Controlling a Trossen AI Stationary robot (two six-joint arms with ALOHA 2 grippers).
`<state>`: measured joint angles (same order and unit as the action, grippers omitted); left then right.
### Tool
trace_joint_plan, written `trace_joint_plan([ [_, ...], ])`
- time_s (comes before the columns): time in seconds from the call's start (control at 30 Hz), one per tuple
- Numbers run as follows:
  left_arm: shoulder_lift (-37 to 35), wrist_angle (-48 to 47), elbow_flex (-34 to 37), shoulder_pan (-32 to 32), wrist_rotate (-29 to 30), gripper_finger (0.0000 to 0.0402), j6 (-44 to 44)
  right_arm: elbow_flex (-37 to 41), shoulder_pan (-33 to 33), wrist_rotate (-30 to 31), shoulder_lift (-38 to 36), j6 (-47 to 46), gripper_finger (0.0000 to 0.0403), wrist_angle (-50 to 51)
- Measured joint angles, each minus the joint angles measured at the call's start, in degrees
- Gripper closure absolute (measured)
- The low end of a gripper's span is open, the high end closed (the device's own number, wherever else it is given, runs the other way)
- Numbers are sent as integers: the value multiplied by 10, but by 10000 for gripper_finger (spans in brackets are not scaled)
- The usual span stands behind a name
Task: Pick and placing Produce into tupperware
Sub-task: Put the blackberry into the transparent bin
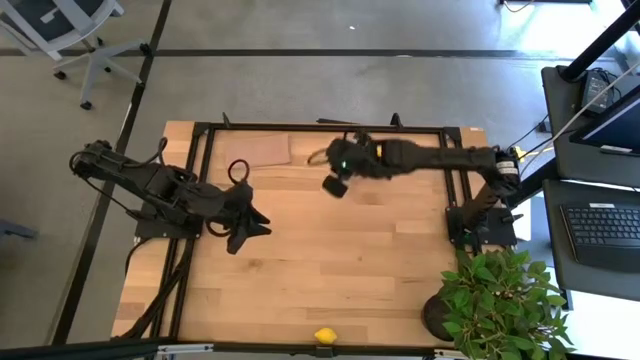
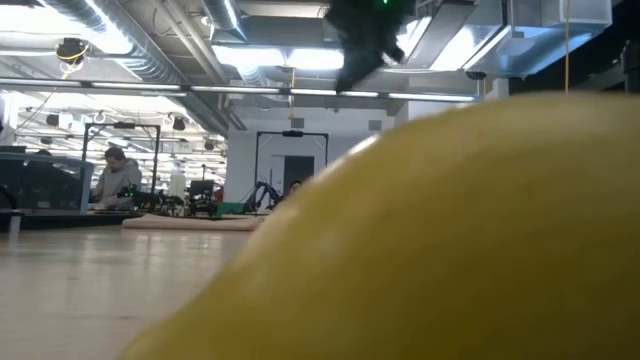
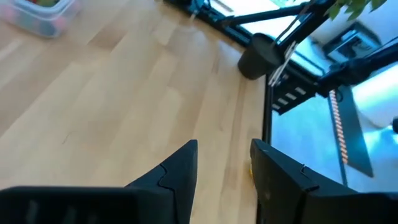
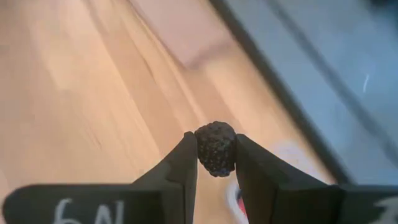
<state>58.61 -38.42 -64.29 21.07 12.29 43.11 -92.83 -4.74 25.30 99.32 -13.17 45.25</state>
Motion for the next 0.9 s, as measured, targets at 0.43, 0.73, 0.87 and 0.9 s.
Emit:
trace_joint_plan([
  [0.43, 0, -54, 0, 0, 6, 270, -2, 134, -204, -187, 3, -123, 310, 20],
  [0.73, 0, -75, 0, 0, 7, 250, -2, 207, -213, -194, 4, -139, 295, -48],
  [0.87, 0, -82, 0, 0, 7, 243, -12, 218, -214, -194, 4, -149, 277, -60],
  [0.9, 0, -82, 0, 0, 7, 242, -16, 218, -214, -194, 4, -149, 274, -62],
])
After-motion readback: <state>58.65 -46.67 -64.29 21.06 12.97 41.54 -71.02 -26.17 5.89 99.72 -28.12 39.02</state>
